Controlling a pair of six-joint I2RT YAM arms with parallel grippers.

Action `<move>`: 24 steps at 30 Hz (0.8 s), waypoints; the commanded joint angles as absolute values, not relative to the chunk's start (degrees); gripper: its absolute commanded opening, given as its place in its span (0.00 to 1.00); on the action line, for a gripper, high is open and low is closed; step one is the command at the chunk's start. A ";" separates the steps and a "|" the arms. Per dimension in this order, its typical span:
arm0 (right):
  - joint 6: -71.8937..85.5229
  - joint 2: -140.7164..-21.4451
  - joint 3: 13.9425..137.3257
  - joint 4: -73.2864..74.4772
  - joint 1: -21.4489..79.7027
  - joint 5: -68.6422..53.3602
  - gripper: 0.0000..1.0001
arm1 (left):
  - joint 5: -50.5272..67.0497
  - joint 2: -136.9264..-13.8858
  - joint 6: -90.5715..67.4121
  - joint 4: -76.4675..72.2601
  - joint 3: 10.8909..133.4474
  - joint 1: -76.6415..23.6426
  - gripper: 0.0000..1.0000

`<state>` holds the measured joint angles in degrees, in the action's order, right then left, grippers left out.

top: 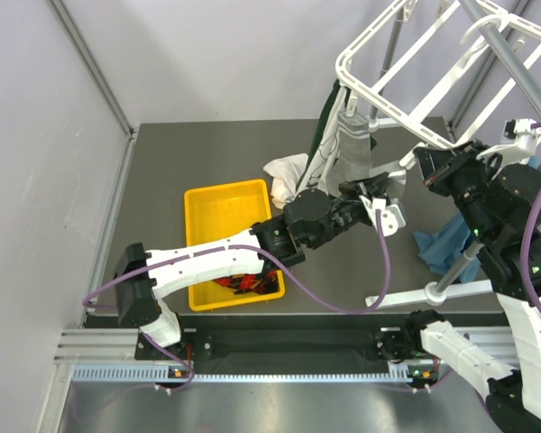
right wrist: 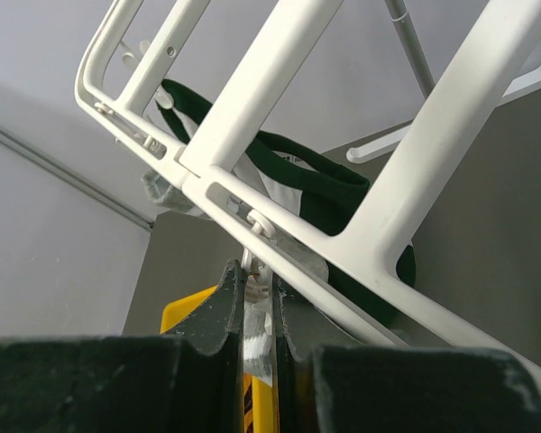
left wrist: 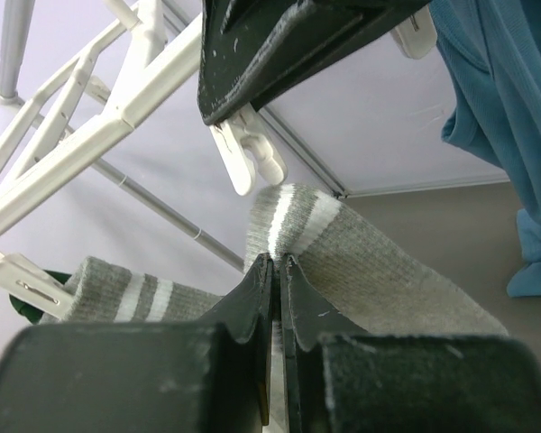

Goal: Clip the socks to the hanger
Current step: Clamp the sock onto the hanger.

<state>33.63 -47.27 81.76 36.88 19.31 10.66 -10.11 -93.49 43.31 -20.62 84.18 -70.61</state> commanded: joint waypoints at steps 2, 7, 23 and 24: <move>34.19 -47.73 83.06 37.44 19.42 6.77 0.00 | -12.65 -90.79 43.95 -24.43 83.41 -70.84 0.00; 34.45 -47.81 82.79 37.27 19.34 6.51 0.00 | -12.48 -90.97 43.77 -25.48 83.41 -71.02 0.00; 34.89 -47.72 82.44 37.18 19.42 6.15 0.00 | -11.60 -91.14 42.54 -27.95 84.37 -71.54 0.00; 34.89 -47.81 82.44 37.00 19.34 6.07 0.00 | -11.51 -91.23 42.45 -27.95 84.55 -71.54 0.00</move>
<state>33.67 -47.27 81.76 36.91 19.31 10.66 -11.66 -93.49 43.38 -23.57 83.22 -71.20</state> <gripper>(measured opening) 0.061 0.065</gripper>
